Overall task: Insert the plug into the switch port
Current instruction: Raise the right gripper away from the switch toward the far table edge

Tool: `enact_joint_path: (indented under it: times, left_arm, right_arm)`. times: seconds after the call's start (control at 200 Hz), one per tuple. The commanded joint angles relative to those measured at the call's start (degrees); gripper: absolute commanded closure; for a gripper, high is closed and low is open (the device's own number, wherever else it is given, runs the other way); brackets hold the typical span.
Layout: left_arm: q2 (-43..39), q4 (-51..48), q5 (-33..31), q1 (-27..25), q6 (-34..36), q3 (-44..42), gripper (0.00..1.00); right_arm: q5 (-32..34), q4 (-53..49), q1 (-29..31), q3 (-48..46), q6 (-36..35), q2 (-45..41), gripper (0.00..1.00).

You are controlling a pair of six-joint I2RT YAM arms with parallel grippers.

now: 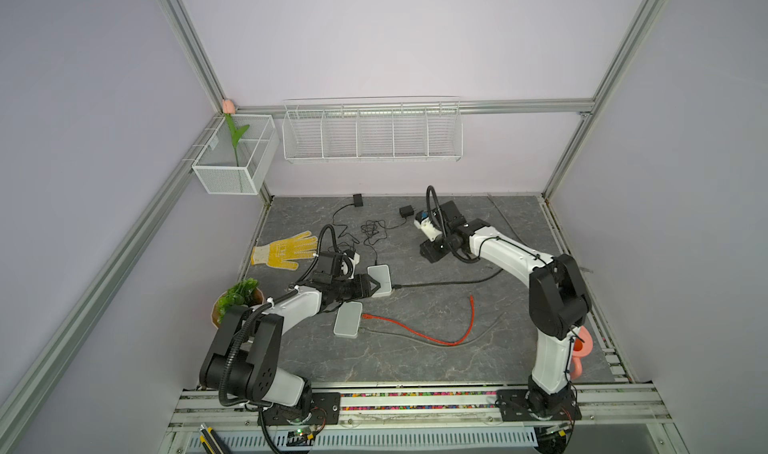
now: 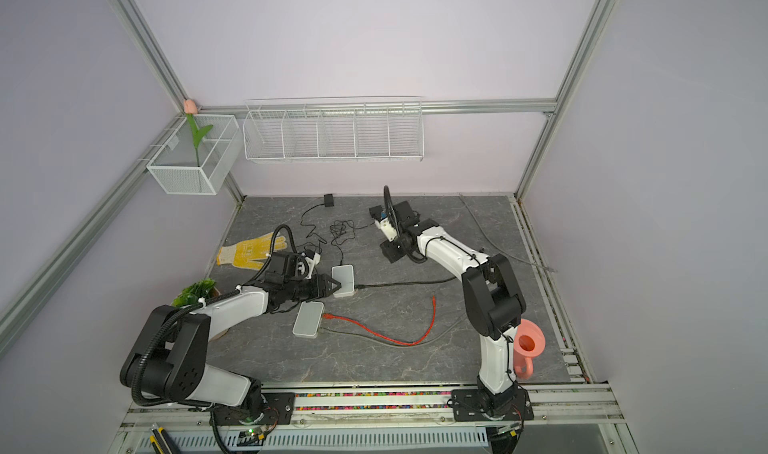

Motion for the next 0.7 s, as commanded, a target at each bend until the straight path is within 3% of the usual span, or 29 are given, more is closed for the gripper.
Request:
enact_joint_path:
  times: [0.0,0.09,0.27,0.515,0.695]
  left_arm:
    - [-3.27,-2.24,-0.71,0.42,1.70,2.05,0.39]
    - [-5.22,-1.53,-0.51,0.42,1.24,2.04,0.38]
    - [-6.99,0.29,1.50,0.42,0.16,1.41,0.38]
    - [-5.76,1.61,2.62,0.48,0.19,1.77,0.39]
    - [-4.14,2.22,3.25,0.43,0.06,2.12,0.40]
  right_arm:
    - [11.10,-7.55,-6.00,7.74,4.84,3.73,0.42]
    - [13.78,-13.45,-13.01,16.98,8.34,10.30,0.42]
    - [14.71,-17.20,-24.31,26.52,11.14,19.18,0.42]
    - [17.02,-23.63,-30.18,35.77,9.42,28.30,0.42]
    - [16.51,-23.59,-31.26,36.33,7.55,27.56,0.43]
